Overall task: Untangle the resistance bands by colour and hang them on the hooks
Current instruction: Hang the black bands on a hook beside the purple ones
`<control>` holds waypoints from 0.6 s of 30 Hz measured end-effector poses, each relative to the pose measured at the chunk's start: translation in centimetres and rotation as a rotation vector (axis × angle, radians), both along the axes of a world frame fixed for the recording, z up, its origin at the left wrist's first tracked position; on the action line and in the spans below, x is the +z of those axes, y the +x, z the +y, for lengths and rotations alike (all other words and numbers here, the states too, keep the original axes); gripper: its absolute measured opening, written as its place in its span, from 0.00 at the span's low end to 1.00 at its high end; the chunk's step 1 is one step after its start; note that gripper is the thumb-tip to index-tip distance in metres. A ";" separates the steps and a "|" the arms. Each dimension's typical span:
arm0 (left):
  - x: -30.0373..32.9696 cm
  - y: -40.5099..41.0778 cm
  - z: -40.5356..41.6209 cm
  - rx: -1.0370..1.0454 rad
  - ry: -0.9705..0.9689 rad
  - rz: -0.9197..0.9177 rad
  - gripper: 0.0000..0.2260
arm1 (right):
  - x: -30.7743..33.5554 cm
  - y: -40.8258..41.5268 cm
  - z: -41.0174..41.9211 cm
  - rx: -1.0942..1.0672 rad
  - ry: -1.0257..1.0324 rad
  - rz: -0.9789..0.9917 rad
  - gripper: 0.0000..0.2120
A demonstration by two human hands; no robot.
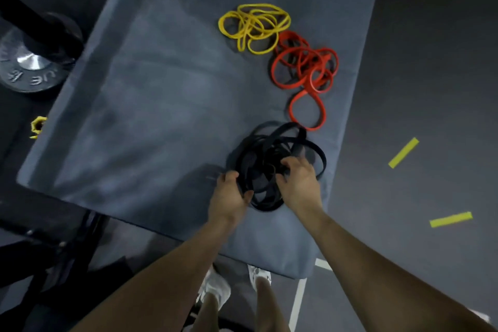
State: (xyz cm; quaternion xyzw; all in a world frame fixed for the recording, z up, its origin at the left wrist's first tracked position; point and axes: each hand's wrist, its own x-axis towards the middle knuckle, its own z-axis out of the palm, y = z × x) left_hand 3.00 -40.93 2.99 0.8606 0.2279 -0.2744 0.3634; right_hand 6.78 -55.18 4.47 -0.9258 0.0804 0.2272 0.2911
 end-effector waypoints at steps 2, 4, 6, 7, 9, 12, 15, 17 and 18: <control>-1.0 0.0 0.1 -0.002 -0.014 0.010 0.21 | -0.6 -0.6 -0.2 -0.023 0.010 0.009 0.19; -1.5 0.0 0.4 0.018 -0.028 0.004 0.18 | -0.7 -1.1 -0.2 -0.038 0.019 0.016 0.19; -1.2 0.1 0.9 0.040 -0.019 -0.003 0.14 | -0.2 -1.3 -0.1 -0.057 0.020 0.014 0.19; -0.8 0.2 1.2 0.050 -0.018 -0.003 0.13 | 0.3 -1.3 0.1 -0.067 0.024 0.006 0.19; 0.8 0.5 1.9 0.059 -0.033 -0.019 0.11 | 1.7 -1.0 0.8 -0.071 0.032 -0.002 0.19; 4.4 1.5 3.7 0.038 -0.042 -0.105 0.09 | 4.9 0.2 2.6 -0.038 0.037 -0.031 0.18; 9.8 3.1 6.0 0.035 -0.054 -0.206 0.11 | 9.3 2.1 5.2 0.031 0.040 -0.080 0.18; 13.8 4.5 7.8 0.037 -0.052 -0.260 0.12 | 12.8 3.6 7.3 0.111 0.058 -0.091 0.21; 15.8 5.2 8.7 0.034 -0.053 -0.289 0.12 | 14.6 4.2 8.4 0.156 0.074 -0.095 0.22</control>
